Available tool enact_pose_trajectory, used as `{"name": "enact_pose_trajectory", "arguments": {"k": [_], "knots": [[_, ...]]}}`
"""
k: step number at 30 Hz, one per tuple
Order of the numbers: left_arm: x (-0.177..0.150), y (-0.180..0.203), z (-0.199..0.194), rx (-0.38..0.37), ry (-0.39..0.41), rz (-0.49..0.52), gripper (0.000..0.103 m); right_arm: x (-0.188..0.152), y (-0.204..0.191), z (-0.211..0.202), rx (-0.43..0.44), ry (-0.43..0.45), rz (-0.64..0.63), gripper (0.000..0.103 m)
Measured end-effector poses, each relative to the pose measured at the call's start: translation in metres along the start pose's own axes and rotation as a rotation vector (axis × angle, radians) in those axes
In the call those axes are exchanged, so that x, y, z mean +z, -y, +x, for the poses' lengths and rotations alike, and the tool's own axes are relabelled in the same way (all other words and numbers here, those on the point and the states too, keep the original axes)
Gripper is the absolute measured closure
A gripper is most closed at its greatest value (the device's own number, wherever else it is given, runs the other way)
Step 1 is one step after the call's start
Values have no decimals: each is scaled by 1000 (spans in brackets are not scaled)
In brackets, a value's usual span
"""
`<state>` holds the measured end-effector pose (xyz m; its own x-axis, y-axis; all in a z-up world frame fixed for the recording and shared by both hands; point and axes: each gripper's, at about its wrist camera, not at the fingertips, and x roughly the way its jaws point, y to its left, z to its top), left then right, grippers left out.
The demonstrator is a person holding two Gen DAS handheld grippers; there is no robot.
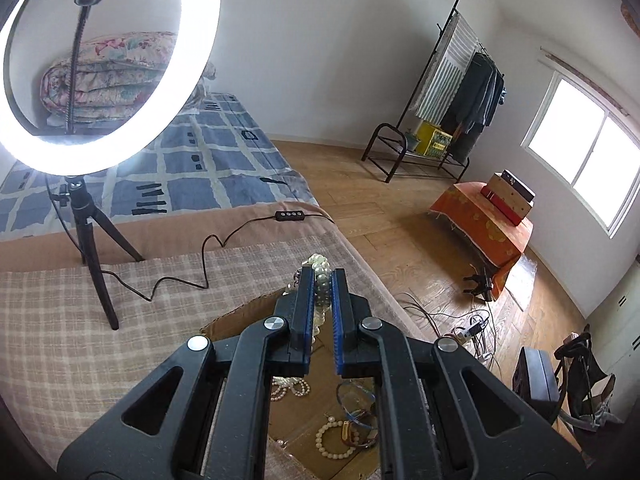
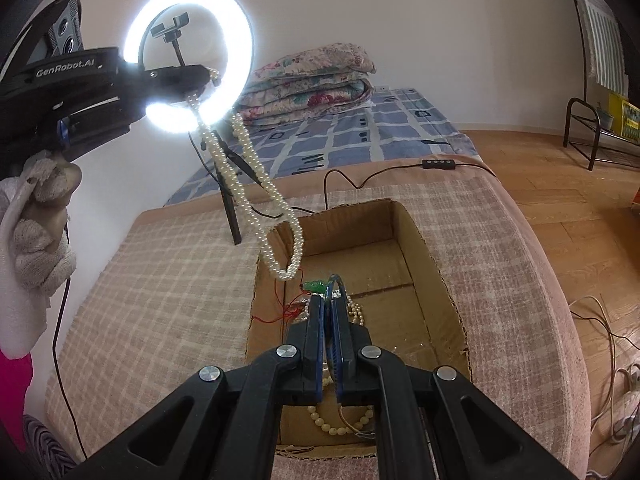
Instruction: Organize jewelry
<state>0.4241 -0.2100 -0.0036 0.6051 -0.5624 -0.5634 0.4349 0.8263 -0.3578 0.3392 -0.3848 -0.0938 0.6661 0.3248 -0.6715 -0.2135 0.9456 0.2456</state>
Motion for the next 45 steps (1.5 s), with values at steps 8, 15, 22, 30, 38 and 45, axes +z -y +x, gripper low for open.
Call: {"name": "enact_pose_trajectory", "arguments": {"k": [8,15,22,30,38,45], "knots": [[-5,9,46,42,-59,34,97,-5,0,17,7,-42,2,102],[-12,15,59,64,-90,70,97,-9,-4,21,18,-63,-15,99],[-16,15,53,77,-88,78,57,-10,-7,17,-12,-56,-24,48],[-14,11,39,96,-68,57,43,-8,-22,6,-116,1,-81,11],[-14,14,14,113,-40,68,39,-5,-32,-9,-145,33,-96,4],[-17,13,-8,121,-21,64,38,-4,-41,-25,-162,55,-116,4]]}}
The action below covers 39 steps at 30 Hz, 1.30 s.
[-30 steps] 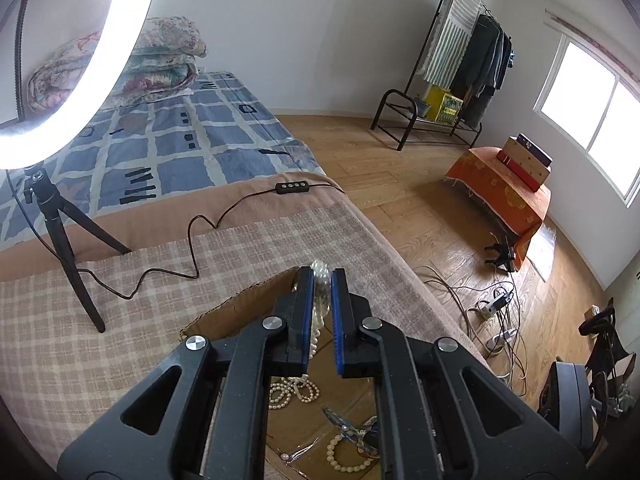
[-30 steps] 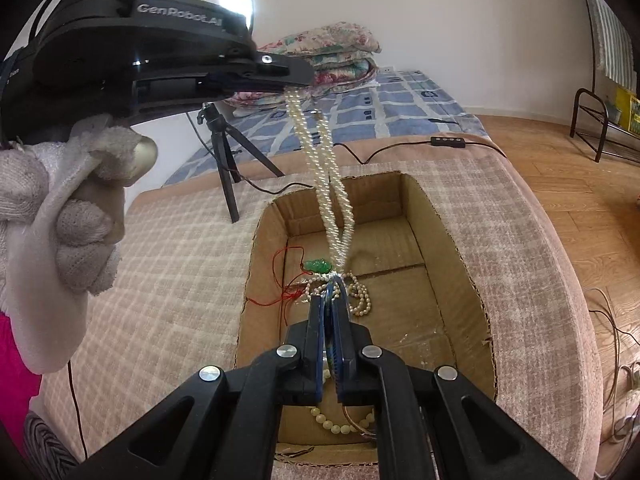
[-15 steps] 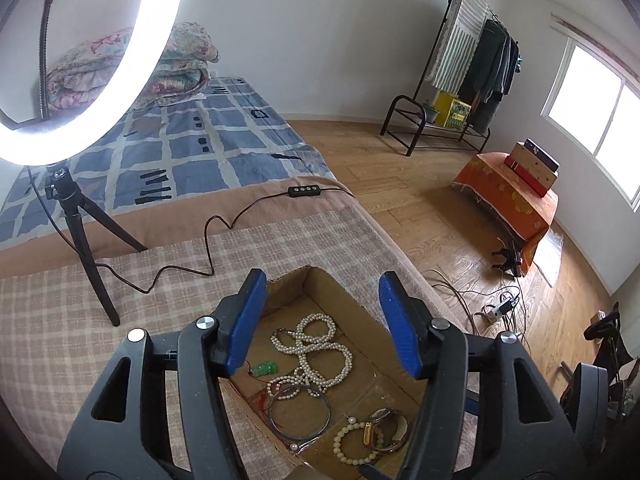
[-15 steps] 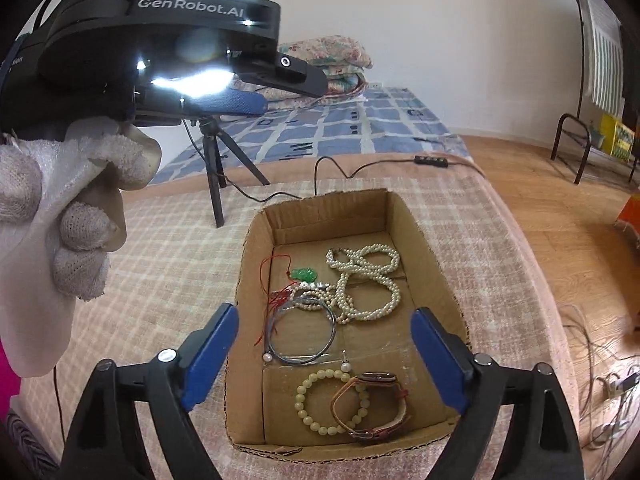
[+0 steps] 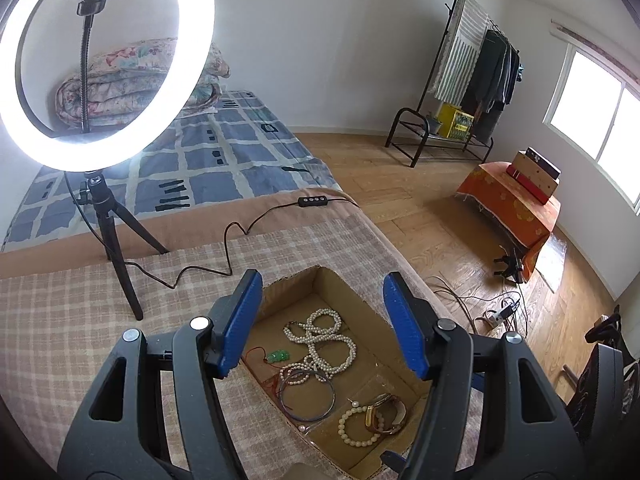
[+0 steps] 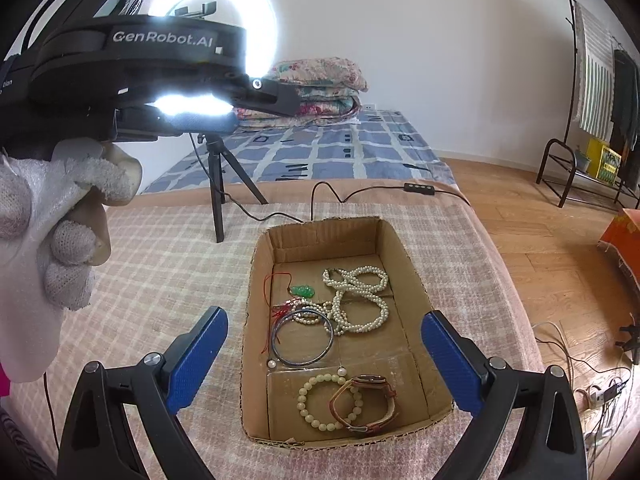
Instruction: Organize jewelry
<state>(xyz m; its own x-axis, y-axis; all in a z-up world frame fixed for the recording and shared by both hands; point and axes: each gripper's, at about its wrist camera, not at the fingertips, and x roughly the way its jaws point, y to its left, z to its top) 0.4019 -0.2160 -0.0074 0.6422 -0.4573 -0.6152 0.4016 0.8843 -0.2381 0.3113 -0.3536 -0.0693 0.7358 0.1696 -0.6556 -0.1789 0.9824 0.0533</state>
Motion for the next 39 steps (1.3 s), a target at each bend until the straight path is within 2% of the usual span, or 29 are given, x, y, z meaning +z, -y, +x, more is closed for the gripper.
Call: {"name": "enact_pose_trajectory", "arguments": {"k": [8,17,19,21,27,31,33,39], "knots": [[-7,-3,-30,14,18,2,38,3,-11,-27,-27,26,-28,3],[-20,-11,-81,54,58,14,38,5,-22,-69,-68,89,-7,0],[-22,-13,-93,68,70,22,29,5,-26,-75,-81,97,-9,0],[-26,-15,-105,77,91,21,24,5,-29,-83,-92,102,-5,0],[-39,-21,-141,121,124,34,23,-1,-36,-104,-118,126,-4,0],[-55,-21,-162,153,142,46,7,-5,-35,-115,-135,137,7,0],[-66,-21,-172,164,149,52,4,-7,-35,-120,-143,146,17,0],[-98,-15,-187,182,129,78,3,-12,-37,-130,-168,158,23,0]]}}
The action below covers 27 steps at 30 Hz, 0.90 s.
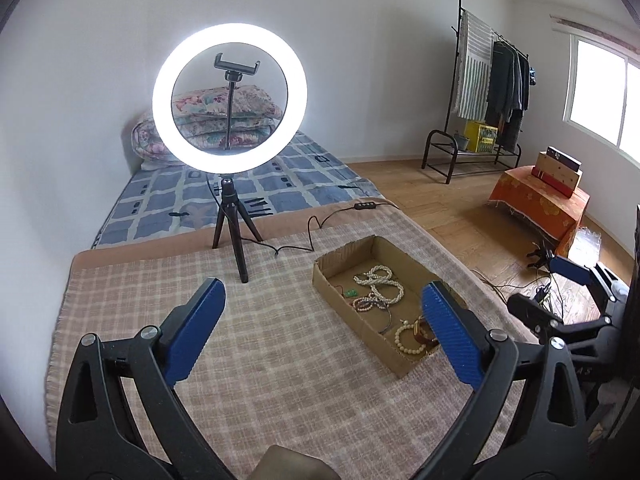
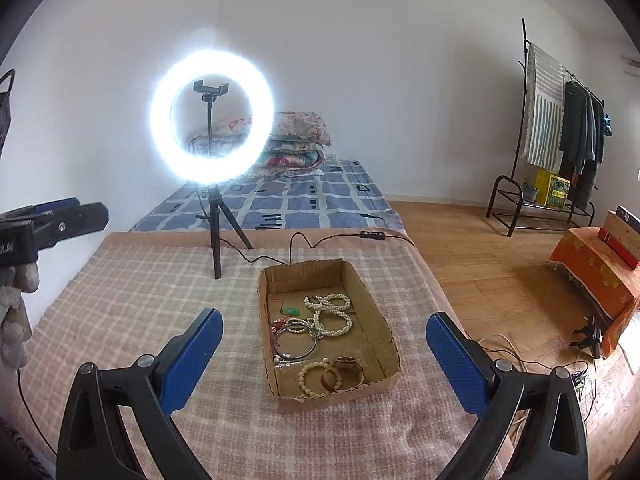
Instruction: Organize jewelry
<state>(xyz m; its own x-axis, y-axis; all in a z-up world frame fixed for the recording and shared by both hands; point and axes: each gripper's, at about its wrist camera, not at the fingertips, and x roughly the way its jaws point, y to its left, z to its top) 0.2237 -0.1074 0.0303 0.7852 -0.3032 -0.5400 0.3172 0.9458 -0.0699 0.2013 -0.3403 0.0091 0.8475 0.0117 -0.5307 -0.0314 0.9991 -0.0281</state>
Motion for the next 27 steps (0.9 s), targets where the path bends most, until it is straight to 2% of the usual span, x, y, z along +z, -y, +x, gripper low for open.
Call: {"name": "enact_pose_trajectory", "arguments": {"k": [9,14,27], "knots": [[-31,8,-16,-14,-37,0,2,-7,-3,-10,-16,16,-7,0],[-42,14,-25,-6,-20,17,2,-14,-7,-13,-28,21,-28,0],[-59,20,-24,-2,-48,43,0,-21,-4,-13,-21,31,-2,0]]}}
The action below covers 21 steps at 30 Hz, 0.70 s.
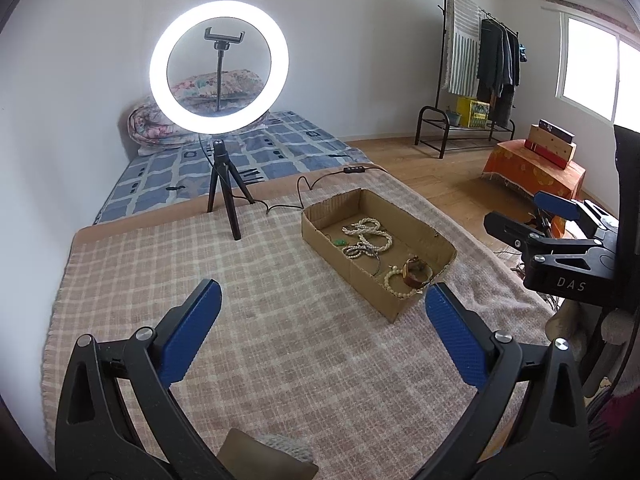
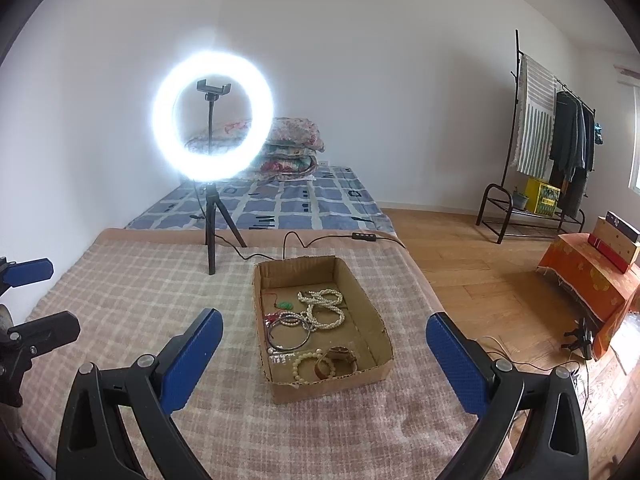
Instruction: Organize jewelry
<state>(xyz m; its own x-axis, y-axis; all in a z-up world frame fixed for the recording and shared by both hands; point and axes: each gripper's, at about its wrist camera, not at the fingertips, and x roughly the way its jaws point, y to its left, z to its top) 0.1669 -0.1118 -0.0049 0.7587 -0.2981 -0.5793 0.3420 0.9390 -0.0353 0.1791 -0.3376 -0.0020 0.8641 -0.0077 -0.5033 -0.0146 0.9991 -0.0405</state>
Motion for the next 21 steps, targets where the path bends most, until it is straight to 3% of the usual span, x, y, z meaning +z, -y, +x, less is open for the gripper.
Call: {"name": "enact_pose_trajectory", "arguments": {"k": [21], "knots": [[-4,0,-2,11,3,15,0,-5,-6,13,20,-43,2,0]]}}
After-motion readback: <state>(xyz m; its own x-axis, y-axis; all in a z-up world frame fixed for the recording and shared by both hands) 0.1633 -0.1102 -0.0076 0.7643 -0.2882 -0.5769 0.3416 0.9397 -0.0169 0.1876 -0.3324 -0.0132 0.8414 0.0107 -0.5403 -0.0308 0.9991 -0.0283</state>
